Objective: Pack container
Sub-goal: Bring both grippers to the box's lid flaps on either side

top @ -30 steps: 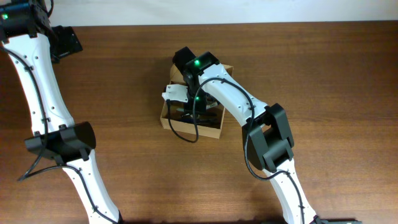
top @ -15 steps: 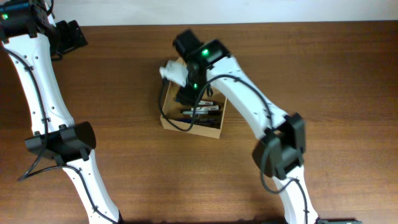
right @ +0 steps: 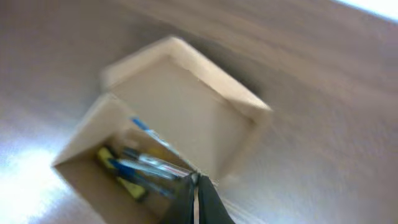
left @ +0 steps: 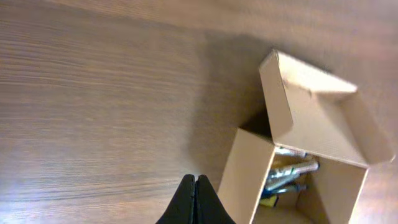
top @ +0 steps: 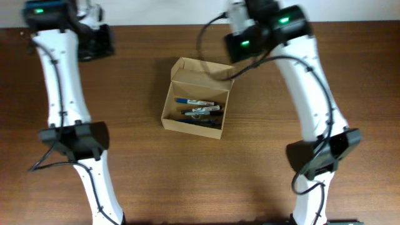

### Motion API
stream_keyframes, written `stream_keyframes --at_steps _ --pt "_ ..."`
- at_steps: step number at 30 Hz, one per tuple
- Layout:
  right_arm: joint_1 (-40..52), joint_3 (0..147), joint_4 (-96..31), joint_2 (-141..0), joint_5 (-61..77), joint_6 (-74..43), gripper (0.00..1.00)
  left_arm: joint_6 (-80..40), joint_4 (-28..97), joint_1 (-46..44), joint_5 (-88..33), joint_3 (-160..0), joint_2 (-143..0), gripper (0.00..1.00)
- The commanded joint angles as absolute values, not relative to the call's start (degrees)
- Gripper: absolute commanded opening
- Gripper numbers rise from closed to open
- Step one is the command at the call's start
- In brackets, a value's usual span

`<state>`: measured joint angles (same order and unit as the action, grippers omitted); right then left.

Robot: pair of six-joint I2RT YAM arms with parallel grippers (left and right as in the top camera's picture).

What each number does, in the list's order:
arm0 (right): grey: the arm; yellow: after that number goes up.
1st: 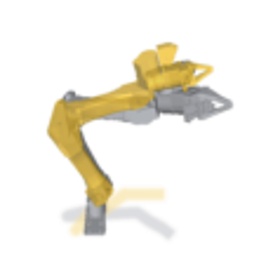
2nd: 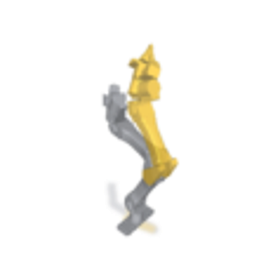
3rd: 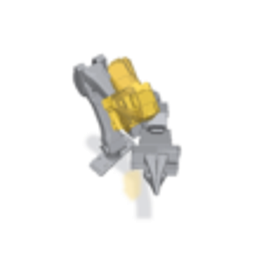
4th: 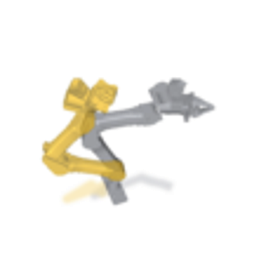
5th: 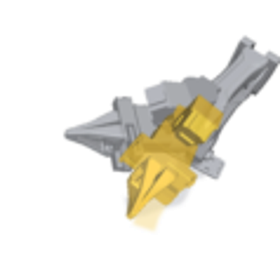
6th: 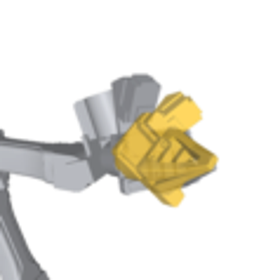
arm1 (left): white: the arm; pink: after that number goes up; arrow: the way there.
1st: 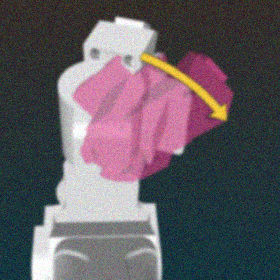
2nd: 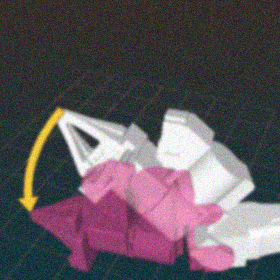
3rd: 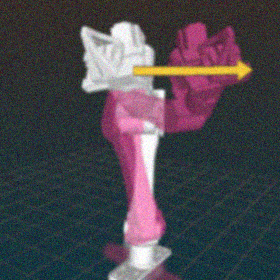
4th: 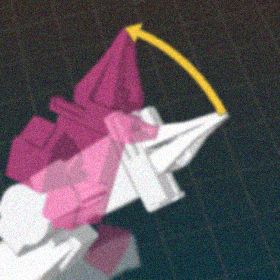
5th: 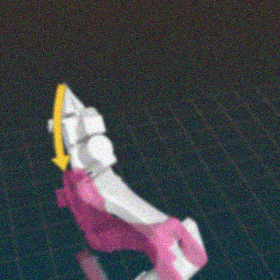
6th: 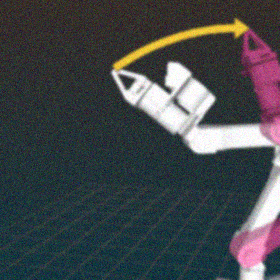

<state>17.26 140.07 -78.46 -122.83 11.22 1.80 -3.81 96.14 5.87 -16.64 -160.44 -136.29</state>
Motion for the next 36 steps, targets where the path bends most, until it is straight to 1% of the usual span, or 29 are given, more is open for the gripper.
stream_keyframes --at_steps 1,6,14,17,20,23,27,32,36 --pt "12.1 136.9 -78.8 -123.5 14.4 -2.0 0.04 -0.5 94.3 2.9 -13.9 -155.7 -134.9 0.02" --pt "8.7 127.3 -76.4 -124.8 14.5 -2.1 0.04 -0.6 91.0 1.3 -13.9 -149.7 -134.9 0.02" --pt "8.3 110.1 -63.0 -128.3 14.9 -6.0 0.04 -0.6 88.9 1.1 -13.9 -146.4 -134.9 0.02" --pt "8.2 106.3 -59.1 -130.5 16.6 -7.8 0.04 -0.6 88.9 1.1 -13.9 -146.4 -134.9 0.02" --pt "8.3 105.4 -56.6 -132.4 21.0 -7.6 0.04 -0.6 89.2 1.1 -13.9 -146.4 -134.9 0.03" --pt "8.4 105.4 -52.2 -133.3 28.1 -5.1 0.04 -0.6 89.3 1.1 -13.9 -146.4 -134.9 0.07" --pt "8.3 105.4 -47.2 -133.3 33.5 -5.1 0.04 -0.3 88.8 1.1 -13.5 -146.3 -134.9 0.14" --pt "8.2 105.4 -43.7 -133.3 37.4 -5.1 0.04 0.1 86.6 1.2 -12.6 -145.7 -135.1 0.15" --pt "8.2 105.4 -41.4 -133.3 39.3 -5.1 0.04 0.0 83.7 1.2 -15.0 -141.9 -135.2 0.15"
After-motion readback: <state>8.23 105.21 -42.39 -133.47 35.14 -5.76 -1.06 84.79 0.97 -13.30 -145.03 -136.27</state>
